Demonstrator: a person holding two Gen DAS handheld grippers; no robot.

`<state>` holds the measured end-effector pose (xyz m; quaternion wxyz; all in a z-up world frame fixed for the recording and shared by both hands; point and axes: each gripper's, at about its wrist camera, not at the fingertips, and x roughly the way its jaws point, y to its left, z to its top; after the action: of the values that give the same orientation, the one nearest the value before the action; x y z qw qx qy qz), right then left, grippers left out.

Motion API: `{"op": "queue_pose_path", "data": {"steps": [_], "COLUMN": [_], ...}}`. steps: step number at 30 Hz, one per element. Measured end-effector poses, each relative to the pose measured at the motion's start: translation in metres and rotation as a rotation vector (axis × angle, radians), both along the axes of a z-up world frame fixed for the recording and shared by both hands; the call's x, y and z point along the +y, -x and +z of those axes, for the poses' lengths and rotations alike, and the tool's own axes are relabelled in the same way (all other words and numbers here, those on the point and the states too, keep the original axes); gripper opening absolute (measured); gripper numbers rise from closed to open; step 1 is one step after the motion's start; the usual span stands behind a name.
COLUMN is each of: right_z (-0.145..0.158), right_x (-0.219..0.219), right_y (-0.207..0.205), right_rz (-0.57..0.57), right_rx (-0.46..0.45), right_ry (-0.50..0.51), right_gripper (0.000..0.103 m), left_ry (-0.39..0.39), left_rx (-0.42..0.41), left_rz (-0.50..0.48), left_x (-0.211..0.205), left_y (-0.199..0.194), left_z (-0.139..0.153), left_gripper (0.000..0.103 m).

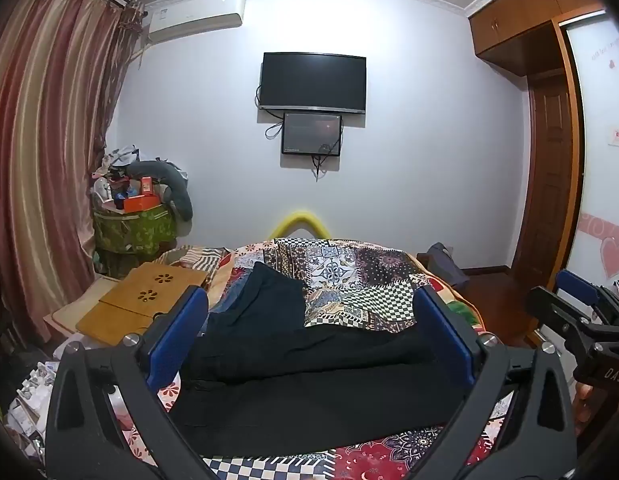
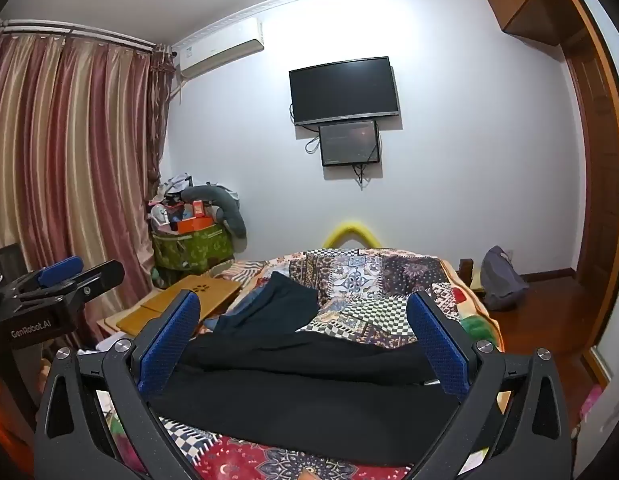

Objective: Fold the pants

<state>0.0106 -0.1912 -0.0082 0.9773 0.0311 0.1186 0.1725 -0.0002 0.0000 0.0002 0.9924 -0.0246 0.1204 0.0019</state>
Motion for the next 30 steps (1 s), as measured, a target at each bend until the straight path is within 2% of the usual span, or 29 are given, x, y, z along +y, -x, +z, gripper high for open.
{"op": "queue_pose_path", "data": {"steps": [5, 30], "right_z": [0.0, -0.008], "right_x": [0.0, 0.0], "right_y": [0.0, -0.002], "right_rz": [-0.002, -0.007], "right_rx": [-0.001, 0.008], "right_ry": [0.0, 0.006], "right_gripper": [0.102, 0.102], "left_ry": [-0.005, -0.018], "left_rx": [0.023, -0.003], "left_rz": [-0.011, -0.002], "left_x": [0.0, -0.005], "left_y": [-0.006, 0.002], "left_z": [-0.001, -0.002], "left_gripper": [0.103, 0.103]}}
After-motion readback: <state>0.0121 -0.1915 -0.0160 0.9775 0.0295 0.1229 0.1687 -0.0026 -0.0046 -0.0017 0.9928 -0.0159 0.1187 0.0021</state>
